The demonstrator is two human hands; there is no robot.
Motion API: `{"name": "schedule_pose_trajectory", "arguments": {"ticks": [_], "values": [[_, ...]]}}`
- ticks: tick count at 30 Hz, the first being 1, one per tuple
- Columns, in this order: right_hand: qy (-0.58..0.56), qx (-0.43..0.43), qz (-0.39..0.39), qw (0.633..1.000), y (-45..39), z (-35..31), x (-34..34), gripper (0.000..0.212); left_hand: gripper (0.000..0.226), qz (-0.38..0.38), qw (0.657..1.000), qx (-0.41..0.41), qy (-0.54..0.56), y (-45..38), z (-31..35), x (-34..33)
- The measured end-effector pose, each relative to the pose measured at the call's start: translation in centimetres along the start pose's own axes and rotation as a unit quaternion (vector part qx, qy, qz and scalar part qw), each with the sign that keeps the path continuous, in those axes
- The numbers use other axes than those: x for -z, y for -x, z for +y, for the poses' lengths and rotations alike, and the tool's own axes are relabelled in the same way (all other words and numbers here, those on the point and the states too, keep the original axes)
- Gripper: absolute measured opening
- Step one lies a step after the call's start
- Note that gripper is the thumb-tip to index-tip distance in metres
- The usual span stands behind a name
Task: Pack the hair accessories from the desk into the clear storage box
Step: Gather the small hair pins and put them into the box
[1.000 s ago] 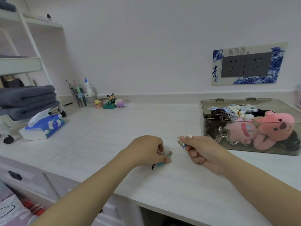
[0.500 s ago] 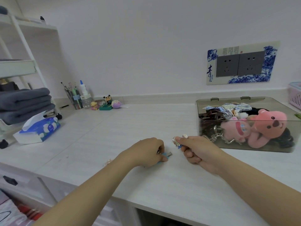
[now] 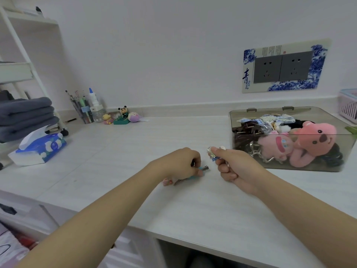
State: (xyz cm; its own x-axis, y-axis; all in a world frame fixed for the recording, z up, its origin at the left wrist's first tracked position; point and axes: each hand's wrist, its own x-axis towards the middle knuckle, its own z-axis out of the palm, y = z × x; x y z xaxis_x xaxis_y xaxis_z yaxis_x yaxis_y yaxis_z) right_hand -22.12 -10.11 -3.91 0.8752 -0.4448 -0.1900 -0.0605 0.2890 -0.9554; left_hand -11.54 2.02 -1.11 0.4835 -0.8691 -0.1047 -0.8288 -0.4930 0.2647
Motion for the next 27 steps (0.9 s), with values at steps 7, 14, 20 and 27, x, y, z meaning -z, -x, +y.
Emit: {"name": "schedule_pose_trajectory", "arguments": {"ticks": [7, 14, 20, 27], "values": [[0.001, 0.015, 0.016, 1.000, -0.1, -0.1, 0.2, 0.023, 0.018, 0.000, 1.000, 0.001, 0.023, -1.3, -0.3, 0.5], [0.008, 0.101, 0.026, 0.995, 0.9, -1.6, 0.0, 0.026, 0.018, 0.042, 0.991, 0.014, 0.124, -0.8, -0.3, 2.5], [-0.001, 0.124, 0.043, 0.991, 2.8, -5.3, 0.4, 0.029, 0.017, 0.075, 0.980, -0.020, 0.182, -0.6, 2.4, 5.4], [0.204, 0.207, 0.125, 0.949, 4.8, -11.9, 7.1, 0.033, 0.016, 0.068, 0.967, -0.094, 0.229, -4.4, 8.5, 9.0]]}}
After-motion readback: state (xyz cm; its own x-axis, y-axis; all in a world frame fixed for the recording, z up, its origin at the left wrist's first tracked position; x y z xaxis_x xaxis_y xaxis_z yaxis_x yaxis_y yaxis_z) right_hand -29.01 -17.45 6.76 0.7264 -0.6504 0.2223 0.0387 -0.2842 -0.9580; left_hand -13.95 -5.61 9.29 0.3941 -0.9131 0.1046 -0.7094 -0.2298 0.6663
